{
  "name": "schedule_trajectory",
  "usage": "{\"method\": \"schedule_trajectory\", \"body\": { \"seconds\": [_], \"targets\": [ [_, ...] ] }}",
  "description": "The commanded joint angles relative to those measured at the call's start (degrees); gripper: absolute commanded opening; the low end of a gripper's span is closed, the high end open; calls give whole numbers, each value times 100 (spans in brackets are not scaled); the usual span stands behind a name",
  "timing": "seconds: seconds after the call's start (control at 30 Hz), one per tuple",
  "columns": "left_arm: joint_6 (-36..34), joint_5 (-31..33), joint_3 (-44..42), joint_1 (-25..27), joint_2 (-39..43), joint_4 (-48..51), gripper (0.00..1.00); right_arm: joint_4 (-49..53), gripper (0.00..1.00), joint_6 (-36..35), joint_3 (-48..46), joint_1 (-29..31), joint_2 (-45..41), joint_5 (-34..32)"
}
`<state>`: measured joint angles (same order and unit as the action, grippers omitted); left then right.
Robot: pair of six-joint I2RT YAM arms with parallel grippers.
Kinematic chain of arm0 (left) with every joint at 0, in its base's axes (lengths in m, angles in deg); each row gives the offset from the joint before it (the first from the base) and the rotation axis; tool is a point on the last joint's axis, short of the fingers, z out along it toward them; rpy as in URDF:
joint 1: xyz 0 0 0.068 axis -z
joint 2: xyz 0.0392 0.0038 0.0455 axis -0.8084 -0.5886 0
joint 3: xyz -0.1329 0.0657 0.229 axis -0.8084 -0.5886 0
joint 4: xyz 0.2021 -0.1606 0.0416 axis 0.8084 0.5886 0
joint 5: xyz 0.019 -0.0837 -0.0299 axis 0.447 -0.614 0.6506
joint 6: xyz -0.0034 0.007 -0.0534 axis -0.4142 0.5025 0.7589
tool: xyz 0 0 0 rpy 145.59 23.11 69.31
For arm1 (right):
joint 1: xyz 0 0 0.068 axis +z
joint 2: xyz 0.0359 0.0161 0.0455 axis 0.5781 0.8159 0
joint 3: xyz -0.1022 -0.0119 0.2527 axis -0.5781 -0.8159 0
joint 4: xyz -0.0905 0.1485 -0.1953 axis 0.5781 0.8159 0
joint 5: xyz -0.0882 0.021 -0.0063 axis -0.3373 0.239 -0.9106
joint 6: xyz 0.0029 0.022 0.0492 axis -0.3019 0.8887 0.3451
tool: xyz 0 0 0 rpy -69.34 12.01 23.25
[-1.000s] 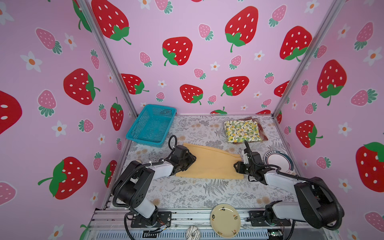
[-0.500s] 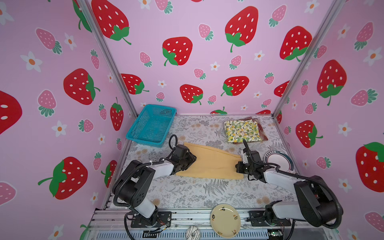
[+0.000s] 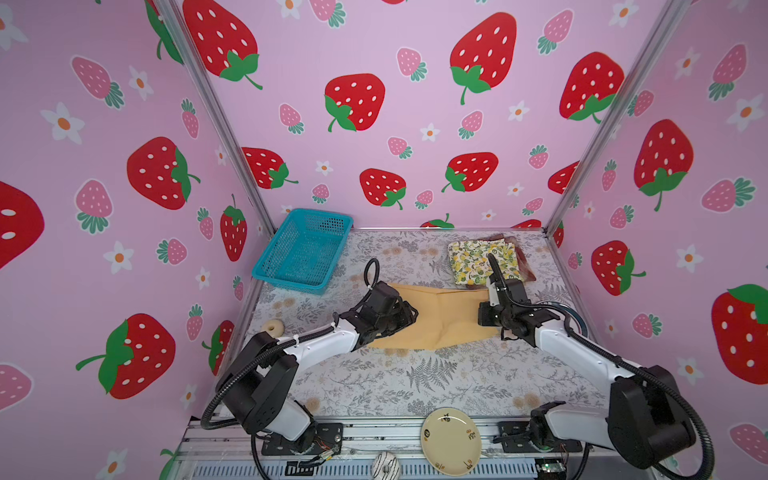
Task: Fold and stack the skirts
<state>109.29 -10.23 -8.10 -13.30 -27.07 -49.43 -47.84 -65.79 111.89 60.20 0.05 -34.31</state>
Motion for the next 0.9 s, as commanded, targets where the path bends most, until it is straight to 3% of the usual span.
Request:
{"method": "schedule_trajectory", "body": {
  "seconds": [0.0,0.33,0.87],
  "targets": [
    [-42,49,298,268,-310,-243,61,453,0,-215,234,-19,-22,-195],
    [151,-241,1259,987,-1542,-623,60,892,0,-371,708,-19,89,-227],
    [700,-651,1908,1433,-2879,-1144,59,1019,0,-375,1153,-27,301,-199]
  ]
}}
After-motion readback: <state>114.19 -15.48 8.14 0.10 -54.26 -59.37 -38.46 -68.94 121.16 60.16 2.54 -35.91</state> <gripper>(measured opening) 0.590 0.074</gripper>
